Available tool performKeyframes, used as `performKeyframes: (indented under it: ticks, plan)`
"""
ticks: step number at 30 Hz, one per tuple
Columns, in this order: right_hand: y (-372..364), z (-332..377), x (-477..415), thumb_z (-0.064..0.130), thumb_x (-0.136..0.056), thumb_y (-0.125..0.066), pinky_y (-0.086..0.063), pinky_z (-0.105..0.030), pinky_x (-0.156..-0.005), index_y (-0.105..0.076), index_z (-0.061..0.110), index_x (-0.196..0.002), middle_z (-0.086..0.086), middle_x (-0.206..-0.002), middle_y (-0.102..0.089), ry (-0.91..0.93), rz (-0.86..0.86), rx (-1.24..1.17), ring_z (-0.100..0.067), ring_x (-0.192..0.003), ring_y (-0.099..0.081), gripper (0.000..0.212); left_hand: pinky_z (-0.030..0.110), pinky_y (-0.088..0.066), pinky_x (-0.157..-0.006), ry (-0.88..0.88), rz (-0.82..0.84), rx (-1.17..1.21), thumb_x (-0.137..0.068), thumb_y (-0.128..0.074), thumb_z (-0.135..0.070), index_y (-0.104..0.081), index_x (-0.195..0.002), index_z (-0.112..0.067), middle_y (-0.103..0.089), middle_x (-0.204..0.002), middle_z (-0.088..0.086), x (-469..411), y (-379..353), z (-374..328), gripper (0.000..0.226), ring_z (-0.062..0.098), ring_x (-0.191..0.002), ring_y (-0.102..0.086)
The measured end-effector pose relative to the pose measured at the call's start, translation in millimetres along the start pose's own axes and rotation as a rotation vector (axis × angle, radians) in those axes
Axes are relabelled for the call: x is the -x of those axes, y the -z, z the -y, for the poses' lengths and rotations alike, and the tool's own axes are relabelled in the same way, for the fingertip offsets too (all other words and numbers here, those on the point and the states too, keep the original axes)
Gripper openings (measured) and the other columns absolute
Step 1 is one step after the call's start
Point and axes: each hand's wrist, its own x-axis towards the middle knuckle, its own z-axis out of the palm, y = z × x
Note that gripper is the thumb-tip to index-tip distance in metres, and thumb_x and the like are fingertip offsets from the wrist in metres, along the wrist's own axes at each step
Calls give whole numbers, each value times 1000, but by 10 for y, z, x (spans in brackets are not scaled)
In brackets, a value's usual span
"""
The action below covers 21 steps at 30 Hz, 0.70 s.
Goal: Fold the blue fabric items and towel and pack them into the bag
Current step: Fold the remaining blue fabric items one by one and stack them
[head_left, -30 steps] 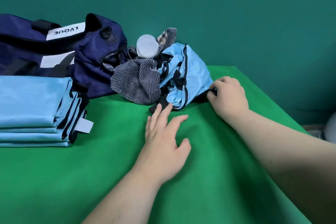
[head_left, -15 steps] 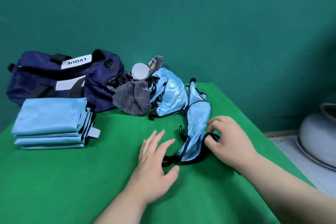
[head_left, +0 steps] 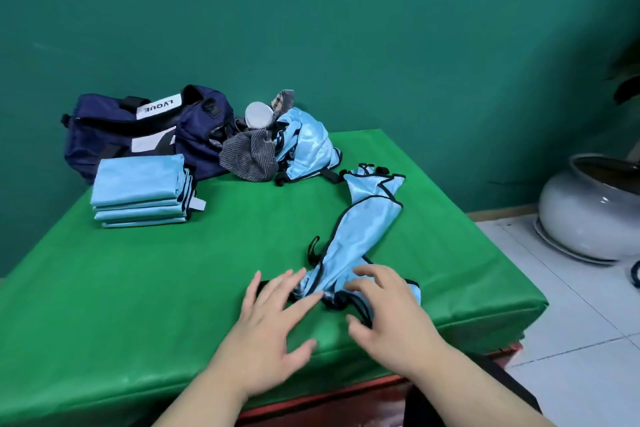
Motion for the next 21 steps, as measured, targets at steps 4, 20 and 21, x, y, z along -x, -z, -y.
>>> performKeyframes:
  ticks: [4, 20, 21]
  plan:
    - [123, -116, 350, 52, -69, -61, -37, -39, -110, -61, 25, -123, 9, -126, -52, -88, -26, 40, -15, -129, -44, 60, 50, -6, -119, 103, -18, 34, -81, -56, -56, -41, -145, -39, -26, -160, -6, 218, 14, -205, 68, 17, -150, -18]
    - [81, -169, 340, 59, -71, -55, -31, -38, -111, -62, 29, -120, 11, -117, -53, -68, -37, 7, -16, -122, -44, 58, 43, -11, -123, 288, -109, 116, -85, -42, -56, -54, -136, -33, -41, -147, -16, 91, 155, -593, 57, 7, -142, -28]
    - [53, -175, 316, 58, -72, -55, -32, -39, -111, -63, 30, -118, 11, -115, -54, -63, -39, 8, -16, -120, -44, 54, 44, -20, -121, 312, -117, 112, -85, -42, -56, -57, -133, -31, -48, -141, -14, 19, 165, -585, 56, 10, -137, -37]
